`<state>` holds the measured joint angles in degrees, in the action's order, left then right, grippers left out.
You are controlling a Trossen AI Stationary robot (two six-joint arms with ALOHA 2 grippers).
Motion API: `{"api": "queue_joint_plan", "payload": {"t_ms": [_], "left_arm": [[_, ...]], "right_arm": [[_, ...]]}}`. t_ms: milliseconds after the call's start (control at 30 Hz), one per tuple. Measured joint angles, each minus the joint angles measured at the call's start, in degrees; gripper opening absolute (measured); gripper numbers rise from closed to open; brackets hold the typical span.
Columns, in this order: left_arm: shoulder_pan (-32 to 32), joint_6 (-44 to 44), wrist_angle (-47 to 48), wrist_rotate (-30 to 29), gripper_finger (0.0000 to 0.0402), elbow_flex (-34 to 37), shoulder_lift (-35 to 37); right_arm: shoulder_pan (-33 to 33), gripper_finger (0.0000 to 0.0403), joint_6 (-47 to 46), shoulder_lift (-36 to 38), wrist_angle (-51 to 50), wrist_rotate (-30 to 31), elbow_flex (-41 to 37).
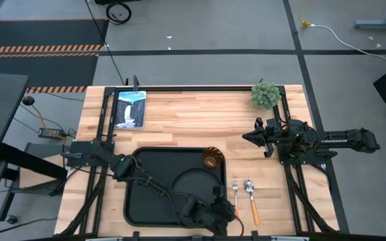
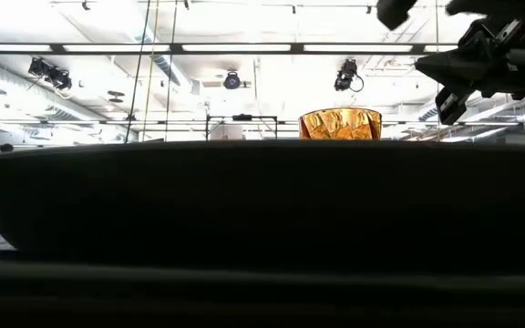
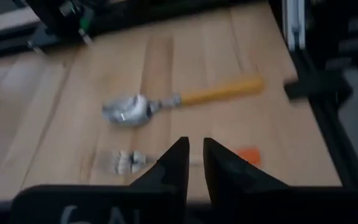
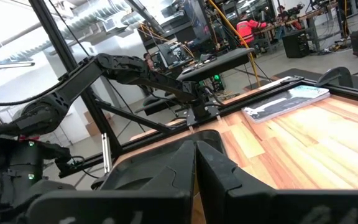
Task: Pick and place plate/cup/fork/spoon on tray
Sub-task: Put the orange fork to the left of the black plate on the black tray
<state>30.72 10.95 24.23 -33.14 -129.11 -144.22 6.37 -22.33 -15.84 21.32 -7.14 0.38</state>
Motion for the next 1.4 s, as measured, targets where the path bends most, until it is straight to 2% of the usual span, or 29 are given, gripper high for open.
{"api": "queue_joint_plan", "payload": {"t_ms": [133,400,633,733,833,1033,1400], "left_arm": [[-1.8,1.9,-3.9,0.4,0.0055,0.0,0.0],[-6.4,23.4,-4.3,2.4,0.0059,3.1,-0.1],[-8.3,32.2,-4.8,7.6,0.0107,4.9,-0.2],[-7.8,33.0,-6.8,5.6,0.0129,4.9,-0.2],[-6.9,33.4,-10.4,1.8,0.0132,4.3,-0.2],[-5.6,35.2,-13.5,-4.3,0.011,4.3,-0.2],[-5.0,36.4,-26.1,-12.3,0.0061,4.3,-0.2]], "right_arm": [[0.0,0.002,0.0,0.0,0.0,0.0,0.0],[0.0,0.002,0.0,0.0,0.0,0.0,0.0],[0.0,0.002,0.0,0.0,0.0,0.0,0.0],[0.0,0.002,0.0,0.0,0.0,0.0,0.0],[0.0,0.002,0.0,0.0,0.0,0.0,0.0],[0.0,0.002,0.0,0.0,0.0,0.0,0.0],[0.0,0.002,0.0,0.0,0.0,0.0,0.0]]}}
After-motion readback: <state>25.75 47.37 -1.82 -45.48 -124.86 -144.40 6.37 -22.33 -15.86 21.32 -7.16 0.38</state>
